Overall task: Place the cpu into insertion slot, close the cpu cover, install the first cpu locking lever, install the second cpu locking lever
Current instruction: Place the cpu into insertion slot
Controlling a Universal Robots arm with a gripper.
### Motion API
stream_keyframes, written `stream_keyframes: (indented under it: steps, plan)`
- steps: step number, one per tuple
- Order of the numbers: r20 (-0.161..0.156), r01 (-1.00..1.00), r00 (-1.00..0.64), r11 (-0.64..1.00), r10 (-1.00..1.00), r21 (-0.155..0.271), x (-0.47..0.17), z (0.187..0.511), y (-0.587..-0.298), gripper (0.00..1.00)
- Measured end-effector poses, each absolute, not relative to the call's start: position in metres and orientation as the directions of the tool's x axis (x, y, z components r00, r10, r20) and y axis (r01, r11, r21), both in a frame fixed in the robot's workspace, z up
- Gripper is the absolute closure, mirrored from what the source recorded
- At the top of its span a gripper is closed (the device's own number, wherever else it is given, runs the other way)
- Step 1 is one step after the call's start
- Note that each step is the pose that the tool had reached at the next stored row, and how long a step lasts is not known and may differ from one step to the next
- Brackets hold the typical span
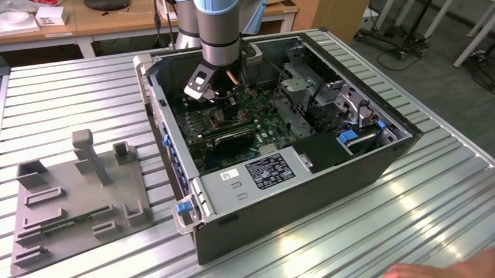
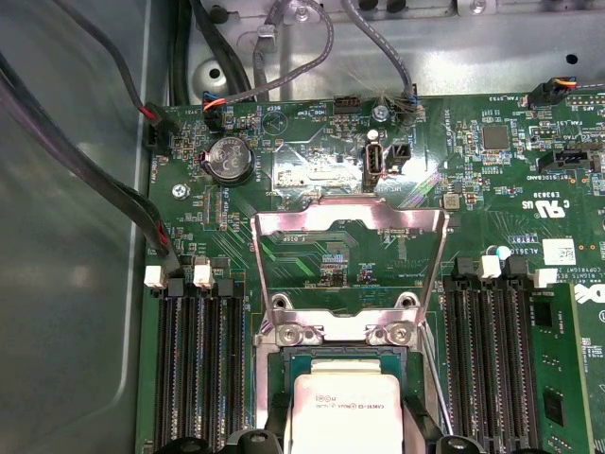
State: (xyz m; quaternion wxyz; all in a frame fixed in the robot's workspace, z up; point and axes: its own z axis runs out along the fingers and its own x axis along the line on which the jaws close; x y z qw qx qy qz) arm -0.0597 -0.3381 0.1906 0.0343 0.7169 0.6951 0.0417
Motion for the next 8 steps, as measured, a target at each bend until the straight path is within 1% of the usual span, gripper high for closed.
stream_keyframes:
  steps: [8]
  plan:
    - [0.012, 0.994, 0.03, -0.031, 0.999, 0.107, -0.0597, 0.1904, -0.3381, 0.46]
